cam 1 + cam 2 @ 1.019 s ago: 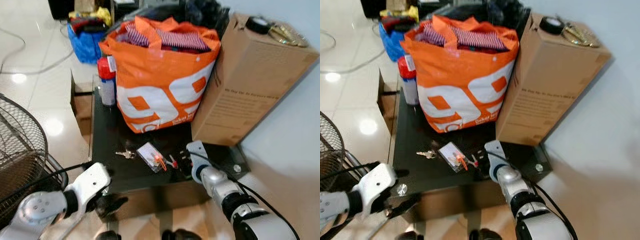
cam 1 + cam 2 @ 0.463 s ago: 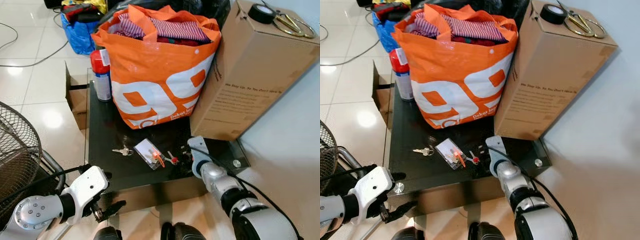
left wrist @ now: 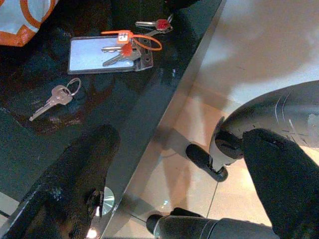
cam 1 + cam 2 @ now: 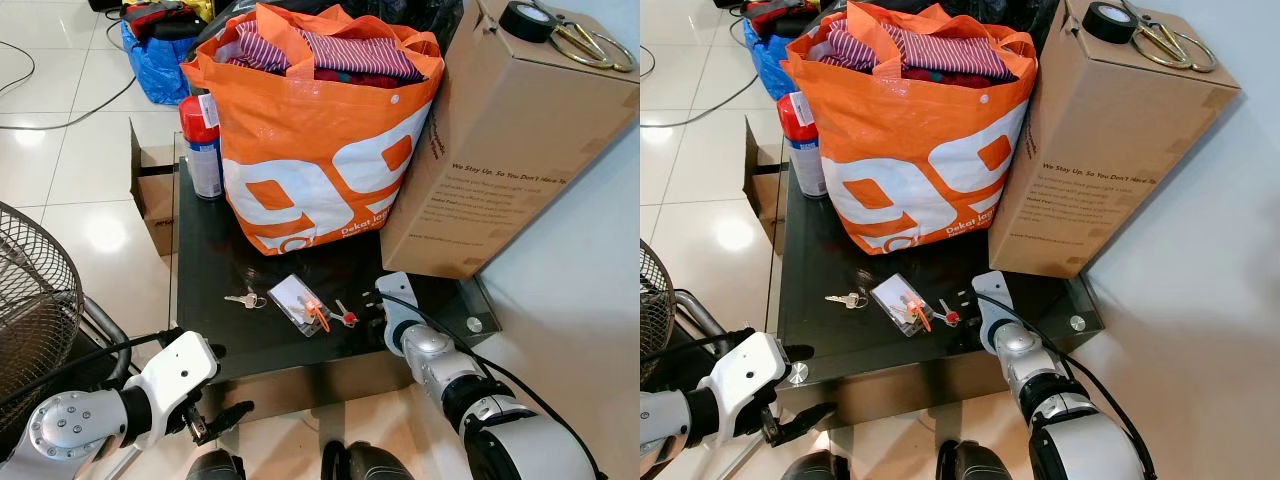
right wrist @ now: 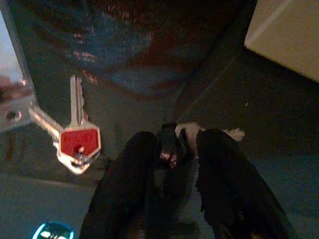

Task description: Hang keys on a hook

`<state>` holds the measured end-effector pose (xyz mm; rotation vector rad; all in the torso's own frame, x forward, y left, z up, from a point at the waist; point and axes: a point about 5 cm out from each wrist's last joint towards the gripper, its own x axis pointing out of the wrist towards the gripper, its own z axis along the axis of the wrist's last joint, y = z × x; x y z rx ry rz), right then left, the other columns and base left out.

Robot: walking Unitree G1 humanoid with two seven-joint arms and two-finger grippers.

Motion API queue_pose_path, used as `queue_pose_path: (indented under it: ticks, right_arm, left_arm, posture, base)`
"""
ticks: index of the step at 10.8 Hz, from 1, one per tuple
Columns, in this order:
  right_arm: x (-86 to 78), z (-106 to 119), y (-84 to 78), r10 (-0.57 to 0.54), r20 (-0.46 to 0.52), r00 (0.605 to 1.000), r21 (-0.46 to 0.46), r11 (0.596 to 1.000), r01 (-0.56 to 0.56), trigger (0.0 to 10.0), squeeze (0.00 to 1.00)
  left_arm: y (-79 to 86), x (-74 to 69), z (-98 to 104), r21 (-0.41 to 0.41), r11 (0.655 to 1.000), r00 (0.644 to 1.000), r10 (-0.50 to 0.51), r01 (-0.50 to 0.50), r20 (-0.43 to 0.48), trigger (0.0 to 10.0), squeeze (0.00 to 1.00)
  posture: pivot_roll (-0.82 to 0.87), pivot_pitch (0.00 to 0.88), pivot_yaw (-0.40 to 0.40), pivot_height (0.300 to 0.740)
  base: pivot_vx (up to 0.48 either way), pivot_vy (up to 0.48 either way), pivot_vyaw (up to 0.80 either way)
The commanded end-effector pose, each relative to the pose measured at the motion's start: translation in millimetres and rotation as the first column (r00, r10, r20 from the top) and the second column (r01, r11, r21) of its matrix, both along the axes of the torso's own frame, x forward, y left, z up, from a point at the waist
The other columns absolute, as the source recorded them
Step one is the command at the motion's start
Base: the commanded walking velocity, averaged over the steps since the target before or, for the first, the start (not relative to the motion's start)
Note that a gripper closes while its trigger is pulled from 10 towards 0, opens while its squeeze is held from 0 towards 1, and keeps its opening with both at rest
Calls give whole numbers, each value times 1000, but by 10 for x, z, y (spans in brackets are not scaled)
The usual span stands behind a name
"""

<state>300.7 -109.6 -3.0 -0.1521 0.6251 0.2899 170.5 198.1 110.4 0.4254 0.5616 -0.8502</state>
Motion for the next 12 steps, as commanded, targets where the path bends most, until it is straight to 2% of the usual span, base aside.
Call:
queue_pose_path:
  ticks: [1,8,12]
  right_arm:
    - [-78,-89,-79,-13,-48,999,-22,1000,12,0,0]
    - [-79,-97,-112,-34,-66,997,-21,999,33,0,0]
    - [-38,-59,-127,-53,-51,997,-10,999,52,0,0]
  left_arm:
    - [-45,-26,16,-9,1000,1000,-21,21,-5,10000,0]
    - [-55,9,16,-6,1000,1000,-25,25,-5,10000,0]
    - [-50,92,15,2,1000,1000,-26,26,11,10000,0]
  posture:
    - [156,148,-152,740]
    - [159,128,-146,740]
    - [157,103,-135,740]
  base:
    - [0,0,0]
    - [0,0,0]
    - [0,0,0]
